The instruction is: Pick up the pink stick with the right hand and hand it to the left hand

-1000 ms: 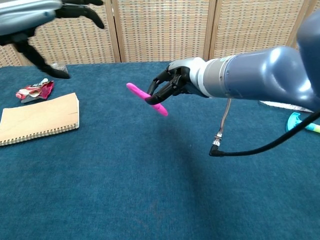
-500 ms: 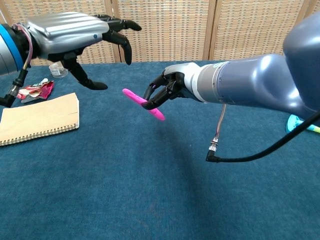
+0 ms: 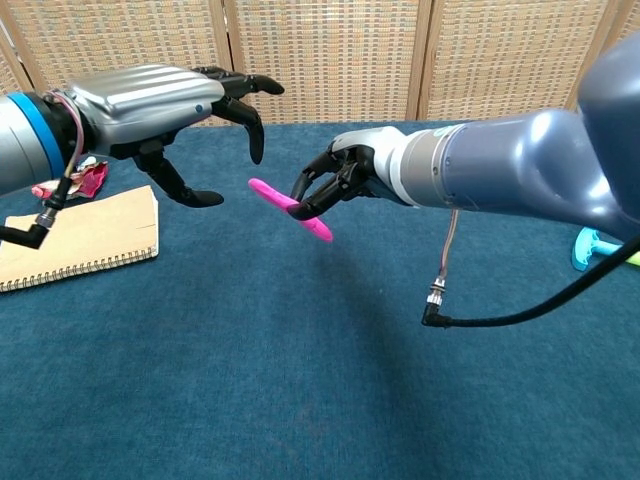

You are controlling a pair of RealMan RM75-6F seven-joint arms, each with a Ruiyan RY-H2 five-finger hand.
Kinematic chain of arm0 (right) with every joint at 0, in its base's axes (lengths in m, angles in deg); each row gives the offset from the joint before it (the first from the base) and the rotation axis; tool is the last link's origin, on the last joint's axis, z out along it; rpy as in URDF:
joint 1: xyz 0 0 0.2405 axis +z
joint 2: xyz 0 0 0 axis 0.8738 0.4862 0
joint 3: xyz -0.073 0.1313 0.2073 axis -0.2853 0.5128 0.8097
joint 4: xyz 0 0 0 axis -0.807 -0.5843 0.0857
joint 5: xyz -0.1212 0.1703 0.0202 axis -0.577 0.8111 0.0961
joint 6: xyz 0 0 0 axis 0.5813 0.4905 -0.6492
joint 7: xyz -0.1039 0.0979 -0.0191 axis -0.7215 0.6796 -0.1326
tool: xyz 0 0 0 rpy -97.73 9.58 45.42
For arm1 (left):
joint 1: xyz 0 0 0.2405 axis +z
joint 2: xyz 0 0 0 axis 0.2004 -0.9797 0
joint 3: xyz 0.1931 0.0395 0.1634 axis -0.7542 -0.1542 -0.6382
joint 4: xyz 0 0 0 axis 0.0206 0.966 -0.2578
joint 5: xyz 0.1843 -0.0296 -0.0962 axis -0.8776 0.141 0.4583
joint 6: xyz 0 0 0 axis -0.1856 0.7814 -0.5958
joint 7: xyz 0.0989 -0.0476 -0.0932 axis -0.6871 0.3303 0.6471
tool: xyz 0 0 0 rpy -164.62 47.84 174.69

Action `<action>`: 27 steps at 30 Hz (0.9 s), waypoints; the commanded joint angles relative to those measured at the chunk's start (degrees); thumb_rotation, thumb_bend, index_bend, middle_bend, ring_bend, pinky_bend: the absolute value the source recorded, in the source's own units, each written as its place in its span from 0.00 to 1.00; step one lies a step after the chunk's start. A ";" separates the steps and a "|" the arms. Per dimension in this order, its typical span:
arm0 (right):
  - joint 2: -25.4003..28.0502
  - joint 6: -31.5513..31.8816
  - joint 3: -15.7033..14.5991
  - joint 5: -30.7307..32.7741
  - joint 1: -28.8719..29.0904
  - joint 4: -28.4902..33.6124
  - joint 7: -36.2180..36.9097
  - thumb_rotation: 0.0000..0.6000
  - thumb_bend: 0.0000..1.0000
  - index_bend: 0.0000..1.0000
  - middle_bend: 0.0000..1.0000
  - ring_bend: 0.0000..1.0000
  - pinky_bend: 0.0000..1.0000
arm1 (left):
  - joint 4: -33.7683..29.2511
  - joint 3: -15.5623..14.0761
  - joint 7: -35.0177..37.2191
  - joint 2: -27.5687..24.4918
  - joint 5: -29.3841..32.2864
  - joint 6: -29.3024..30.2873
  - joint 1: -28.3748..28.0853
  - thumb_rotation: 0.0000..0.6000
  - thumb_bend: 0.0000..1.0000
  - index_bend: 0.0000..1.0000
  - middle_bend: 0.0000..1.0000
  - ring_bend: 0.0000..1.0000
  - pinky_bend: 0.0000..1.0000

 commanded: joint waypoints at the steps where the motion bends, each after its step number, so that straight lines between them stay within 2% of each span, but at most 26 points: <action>1: -0.04 -0.17 -0.07 -0.02 -0.04 -0.17 0.28 1.00 0.71 0.64 0.07 0.00 0.00 | 0.58 -0.03 1.26 1.15 0.81 -0.09 -0.41 1.00 0.30 0.42 0.00 0.00 0.00; 20: 0.68 -1.05 -0.81 -0.57 -0.22 -0.02 1.51 1.00 0.72 0.65 0.07 0.00 0.00 | 3.76 0.09 -0.88 6.18 3.36 0.07 -2.95 1.00 0.30 0.44 0.00 0.00 0.00; 24: 0.62 -1.38 -0.83 -0.71 -0.25 -0.16 1.98 1.00 0.72 0.65 0.07 0.00 0.00 | 4.19 0.16 -1.76 6.88 4.06 0.11 -3.34 1.00 0.36 0.46 0.00 0.00 0.00; 27: 0.69 -1.69 -0.90 -0.96 -0.28 -0.13 2.26 1.00 0.72 0.65 0.07 0.00 0.00 | 4.08 0.28 -1.92 7.30 4.52 0.36 -3.48 1.00 0.36 0.47 0.00 0.00 0.00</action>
